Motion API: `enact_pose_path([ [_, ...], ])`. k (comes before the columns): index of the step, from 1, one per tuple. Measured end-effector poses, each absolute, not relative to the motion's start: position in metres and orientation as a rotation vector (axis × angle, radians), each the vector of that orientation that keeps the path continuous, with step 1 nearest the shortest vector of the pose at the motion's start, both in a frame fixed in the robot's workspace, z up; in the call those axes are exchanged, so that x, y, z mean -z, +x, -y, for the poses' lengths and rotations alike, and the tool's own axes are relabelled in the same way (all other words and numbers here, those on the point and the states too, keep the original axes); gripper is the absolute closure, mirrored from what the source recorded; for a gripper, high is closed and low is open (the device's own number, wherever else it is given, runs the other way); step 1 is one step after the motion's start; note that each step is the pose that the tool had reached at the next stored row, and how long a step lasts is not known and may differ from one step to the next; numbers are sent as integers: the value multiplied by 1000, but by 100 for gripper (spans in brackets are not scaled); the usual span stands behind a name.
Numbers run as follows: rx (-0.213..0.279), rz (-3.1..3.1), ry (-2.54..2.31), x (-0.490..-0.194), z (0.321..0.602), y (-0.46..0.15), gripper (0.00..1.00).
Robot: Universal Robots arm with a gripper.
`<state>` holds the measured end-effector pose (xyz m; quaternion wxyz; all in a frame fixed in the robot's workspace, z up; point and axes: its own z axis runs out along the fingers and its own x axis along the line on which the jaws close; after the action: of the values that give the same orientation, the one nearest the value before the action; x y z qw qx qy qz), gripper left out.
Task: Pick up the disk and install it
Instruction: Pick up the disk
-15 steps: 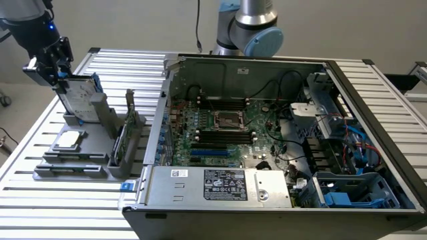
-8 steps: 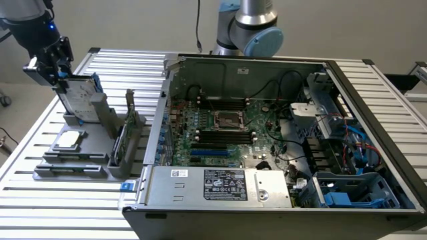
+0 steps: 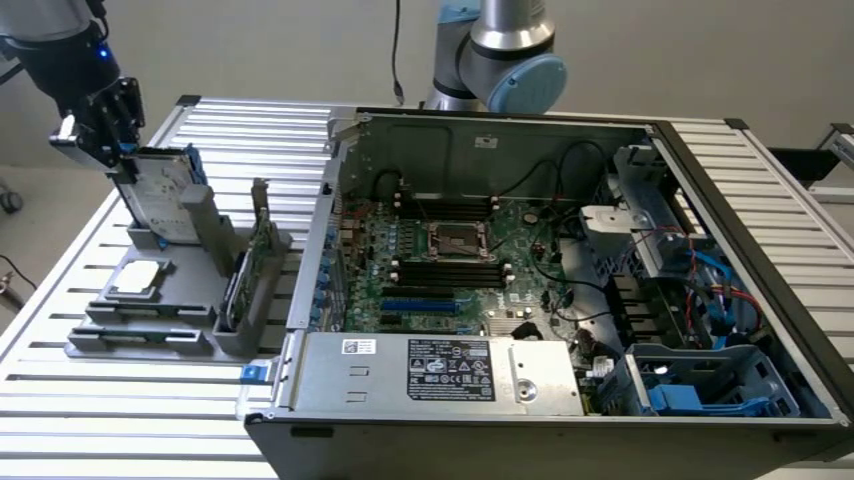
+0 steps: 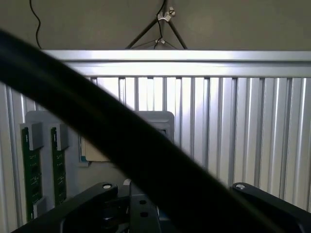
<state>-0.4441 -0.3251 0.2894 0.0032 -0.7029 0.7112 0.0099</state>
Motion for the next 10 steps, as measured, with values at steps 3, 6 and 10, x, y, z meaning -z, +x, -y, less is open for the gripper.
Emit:
enact_pose_path([
  [3, -31, -2230, -2204, -289, 325, -445, 62],
  [6, -31, -2230, -2204, -289, 325, -446, 64],
  [10, -31, -2230, -2204, -289, 325, -447, 67],
])
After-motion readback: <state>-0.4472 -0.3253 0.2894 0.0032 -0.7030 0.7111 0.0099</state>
